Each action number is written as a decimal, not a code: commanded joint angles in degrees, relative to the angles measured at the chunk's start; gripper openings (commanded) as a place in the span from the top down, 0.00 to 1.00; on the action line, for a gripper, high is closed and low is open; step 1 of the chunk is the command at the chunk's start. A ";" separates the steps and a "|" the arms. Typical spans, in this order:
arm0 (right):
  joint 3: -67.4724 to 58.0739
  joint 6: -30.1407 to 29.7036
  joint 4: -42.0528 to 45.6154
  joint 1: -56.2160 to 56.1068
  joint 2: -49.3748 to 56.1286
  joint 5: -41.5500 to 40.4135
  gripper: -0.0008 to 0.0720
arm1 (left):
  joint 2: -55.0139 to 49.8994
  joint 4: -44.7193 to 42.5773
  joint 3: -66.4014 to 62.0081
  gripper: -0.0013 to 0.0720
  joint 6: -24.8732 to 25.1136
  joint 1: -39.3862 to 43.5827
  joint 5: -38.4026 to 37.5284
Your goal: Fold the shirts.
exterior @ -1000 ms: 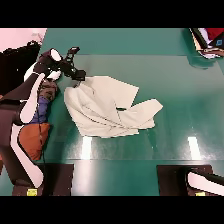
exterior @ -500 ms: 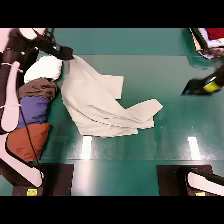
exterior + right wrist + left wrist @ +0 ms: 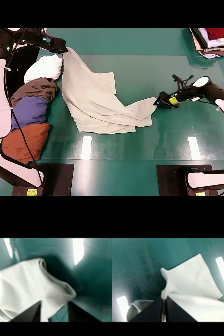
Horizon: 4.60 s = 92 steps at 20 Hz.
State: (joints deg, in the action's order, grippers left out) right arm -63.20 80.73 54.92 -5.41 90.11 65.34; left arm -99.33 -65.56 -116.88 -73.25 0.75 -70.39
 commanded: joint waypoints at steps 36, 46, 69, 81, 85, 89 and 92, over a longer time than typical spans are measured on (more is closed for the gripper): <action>-32.85 0.59 9.66 12.70 -20.81 10.71 0.97 | 33.88 -0.22 26.21 0.95 -6.25 -0.44 4.85; -43.36 3.50 15.02 3.63 10.82 -0.07 0.95 | 8.13 1.73 36.15 0.95 -3.21 -0.46 28.68; -4.76 -2.71 3.67 21.70 -22.45 16.13 0.40 | 33.31 9.77 72.87 0.24 -2.54 -12.33 7.69; 4.31 -2.73 9.31 21.79 -25.14 17.14 0.40 | 26.10 14.47 75.69 0.94 -0.13 -2.16 14.56; 11.63 -2.80 11.69 27.80 -27.17 17.29 0.37 | 28.15 14.40 70.01 0.95 0.26 -2.45 10.16; 20.50 -4.81 9.18 36.65 -24.81 17.09 0.24 | 29.62 14.56 67.10 0.95 0.26 -2.45 9.81; 24.41 -6.51 5.95 37.24 -21.57 13.92 0.31 | 29.62 14.86 67.12 0.95 0.24 -2.45 9.77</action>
State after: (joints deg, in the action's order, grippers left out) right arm -42.83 75.85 63.40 29.78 66.39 81.60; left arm -70.04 -51.00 -48.97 -73.01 -1.74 -60.29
